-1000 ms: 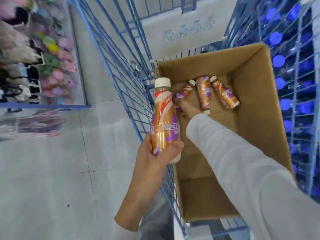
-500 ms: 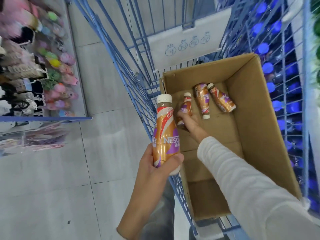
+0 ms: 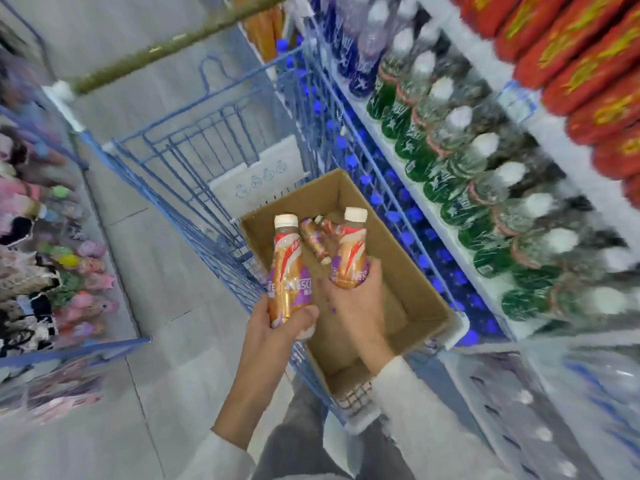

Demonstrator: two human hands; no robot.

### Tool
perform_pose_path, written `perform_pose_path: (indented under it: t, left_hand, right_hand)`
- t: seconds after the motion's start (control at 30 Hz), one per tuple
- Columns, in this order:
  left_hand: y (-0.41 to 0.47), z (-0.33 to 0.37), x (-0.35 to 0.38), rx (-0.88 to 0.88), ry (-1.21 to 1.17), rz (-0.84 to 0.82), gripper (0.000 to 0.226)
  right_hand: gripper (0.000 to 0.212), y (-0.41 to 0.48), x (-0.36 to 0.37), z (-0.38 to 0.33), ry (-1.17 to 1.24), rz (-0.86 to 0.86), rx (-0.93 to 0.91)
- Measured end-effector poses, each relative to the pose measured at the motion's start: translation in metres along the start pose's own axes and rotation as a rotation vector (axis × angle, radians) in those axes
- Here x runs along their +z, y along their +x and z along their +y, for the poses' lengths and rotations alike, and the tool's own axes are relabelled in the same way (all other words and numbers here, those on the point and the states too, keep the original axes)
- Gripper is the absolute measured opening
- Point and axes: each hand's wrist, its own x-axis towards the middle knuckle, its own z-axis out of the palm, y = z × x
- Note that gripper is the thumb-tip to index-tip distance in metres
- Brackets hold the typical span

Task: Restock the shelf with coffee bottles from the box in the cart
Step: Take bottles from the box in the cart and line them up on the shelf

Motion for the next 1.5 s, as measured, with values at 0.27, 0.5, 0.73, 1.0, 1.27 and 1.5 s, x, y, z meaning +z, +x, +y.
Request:
perform_pose_path:
  t: [0.27,0.5,0.73,1.0,1.27,1.5]
  left_hand:
    - [-0.094,-0.004,0.122,0.233,0.171,-0.286,0.038]
    - [-0.21,-0.05,0.247,0.369,0.268,-0.539,0.031]
    - [-0.305,-0.106,0.351,0.416,0.373,-0.74,0.036]
    - [-0.372,-0.141,0.434,0.454,0.479,-0.975,0.027]
    - [-0.403,-0.147,0.505,0.44,0.451,-1.161,0.027]
    - [-0.418,-0.132,0.566,0.475,0.427,-1.253,0.03]
  right_hand:
    - [0.047,-0.091,-0.178,-0.026,0.18,0.211,-0.147]
    - [0.049,-0.18,-0.356,0.014,0.254,0.429,-0.233]
    - [0.047,-0.266,-0.499,0.059,0.369,0.648,-0.281]
    - [0.044,-0.315,-0.585,0.098,0.475,0.903,-0.28]
    - [0.046,-0.324,-0.655,0.1,0.47,1.048,-0.253]
    - [0.045,-0.317,-0.709,0.072,0.419,1.086,-0.31]
